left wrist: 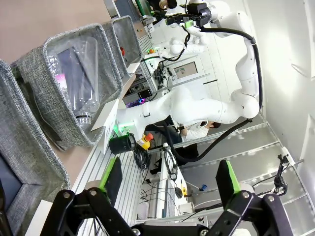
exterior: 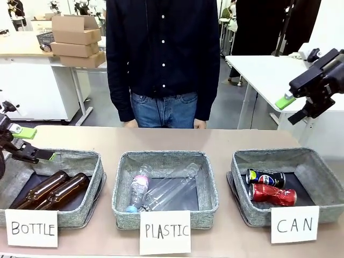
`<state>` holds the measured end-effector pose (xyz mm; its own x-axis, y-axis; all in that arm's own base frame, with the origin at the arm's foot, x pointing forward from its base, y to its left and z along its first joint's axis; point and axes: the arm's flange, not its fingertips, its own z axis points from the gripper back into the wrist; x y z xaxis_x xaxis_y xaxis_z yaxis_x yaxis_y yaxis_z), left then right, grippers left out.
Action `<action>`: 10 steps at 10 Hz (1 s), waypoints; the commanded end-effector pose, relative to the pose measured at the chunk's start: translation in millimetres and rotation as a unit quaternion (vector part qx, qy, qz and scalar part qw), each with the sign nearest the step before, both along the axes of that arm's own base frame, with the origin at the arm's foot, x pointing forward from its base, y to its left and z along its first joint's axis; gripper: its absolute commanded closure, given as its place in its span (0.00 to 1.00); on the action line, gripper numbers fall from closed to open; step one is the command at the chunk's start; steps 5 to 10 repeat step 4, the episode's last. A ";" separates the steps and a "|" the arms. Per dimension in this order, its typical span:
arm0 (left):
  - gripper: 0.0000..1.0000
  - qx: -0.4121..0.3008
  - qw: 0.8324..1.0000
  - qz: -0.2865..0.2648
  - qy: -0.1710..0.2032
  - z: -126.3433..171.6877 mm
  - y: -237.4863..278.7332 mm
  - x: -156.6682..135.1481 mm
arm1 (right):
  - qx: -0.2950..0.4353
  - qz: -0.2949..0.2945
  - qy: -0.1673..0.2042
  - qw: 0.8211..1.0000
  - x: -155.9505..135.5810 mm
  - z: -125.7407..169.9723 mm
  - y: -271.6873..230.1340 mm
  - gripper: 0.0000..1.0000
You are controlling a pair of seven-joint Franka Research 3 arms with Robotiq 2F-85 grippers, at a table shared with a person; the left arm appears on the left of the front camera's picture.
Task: Sort the can waste into the basket.
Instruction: Pick up the can waste from the table and place it in the right Fabric basket.
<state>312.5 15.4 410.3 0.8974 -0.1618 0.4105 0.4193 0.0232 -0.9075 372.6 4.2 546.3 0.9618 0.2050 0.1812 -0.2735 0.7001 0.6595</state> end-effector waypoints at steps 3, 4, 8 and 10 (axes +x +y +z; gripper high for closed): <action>0.00 0.001 1.000 -0.002 0.001 2.8 1.8 -2.1 | -0.002 0.003 -0.013 1.000 -1.0 -2.3 -0.6 0.00; 0.00 0.001 1.000 -0.002 0.001 2.8 1.8 -2.1 | -0.002 0.003 -0.013 1.000 -1.0 -2.3 -0.6 0.00; 0.00 0.001 1.000 -0.002 0.001 2.8 1.8 -2.1 | -0.002 0.003 -0.013 1.000 -1.0 -2.3 -0.6 0.00; 0.00 0.001 1.000 -0.002 0.001 2.8 1.8 -2.1 | -0.002 0.003 -0.013 1.000 -1.0 -2.3 -0.6 0.00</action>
